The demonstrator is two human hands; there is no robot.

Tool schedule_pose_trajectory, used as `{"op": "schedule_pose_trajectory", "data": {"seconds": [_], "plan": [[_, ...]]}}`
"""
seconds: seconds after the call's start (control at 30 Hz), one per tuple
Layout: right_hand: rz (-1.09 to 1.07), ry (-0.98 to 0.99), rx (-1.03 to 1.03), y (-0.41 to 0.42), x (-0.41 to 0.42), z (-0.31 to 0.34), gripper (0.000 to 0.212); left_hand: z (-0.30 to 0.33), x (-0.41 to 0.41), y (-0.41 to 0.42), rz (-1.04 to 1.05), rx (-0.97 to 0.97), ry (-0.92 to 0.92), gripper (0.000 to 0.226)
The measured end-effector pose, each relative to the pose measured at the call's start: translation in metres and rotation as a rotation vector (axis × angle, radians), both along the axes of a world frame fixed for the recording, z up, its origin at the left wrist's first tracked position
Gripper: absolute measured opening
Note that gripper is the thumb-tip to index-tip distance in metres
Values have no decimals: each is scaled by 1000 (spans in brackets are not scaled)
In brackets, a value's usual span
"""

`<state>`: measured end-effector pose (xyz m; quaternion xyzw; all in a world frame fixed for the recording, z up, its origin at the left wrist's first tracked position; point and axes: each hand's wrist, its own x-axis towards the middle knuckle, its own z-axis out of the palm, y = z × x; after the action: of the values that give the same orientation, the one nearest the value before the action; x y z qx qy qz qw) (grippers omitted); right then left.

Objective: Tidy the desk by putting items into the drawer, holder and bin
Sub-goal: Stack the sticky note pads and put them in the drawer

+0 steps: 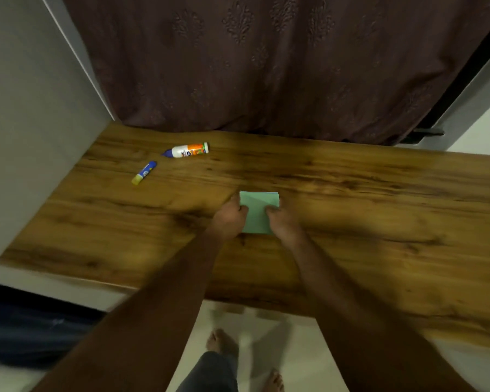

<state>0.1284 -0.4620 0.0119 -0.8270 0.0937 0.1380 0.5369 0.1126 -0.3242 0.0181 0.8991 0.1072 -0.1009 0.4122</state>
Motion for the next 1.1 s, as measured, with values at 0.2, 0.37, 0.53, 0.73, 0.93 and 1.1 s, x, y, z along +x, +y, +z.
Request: {"op": "schedule_pose_trajectory", "data": {"seconds": [0.2, 0.37, 0.53, 0.73, 0.93, 1.1], "plan": [[-29, 47, -7, -14, -36, 1, 31, -4, -29, 1, -39, -65, 44, 38], [-125, 132, -61, -21, -59, -11, 28, -22, -48, 2, -60, -216, 208, 34], [-257, 126, -165, -15, -89, -22, 36, -39, -62, 4, -64, -199, 149, 24], [-358, 105, -242, -5, -102, -24, 35, -56, -66, 4, -103, -112, 117, 23], [-340, 172, -330, 3, -98, -22, 34, -68, -66, 4, -84, -49, 93, 29], [-297, 186, -392, 7, -96, -18, 38, -65, -65, 4, -49, -6, 117, 29]]}}
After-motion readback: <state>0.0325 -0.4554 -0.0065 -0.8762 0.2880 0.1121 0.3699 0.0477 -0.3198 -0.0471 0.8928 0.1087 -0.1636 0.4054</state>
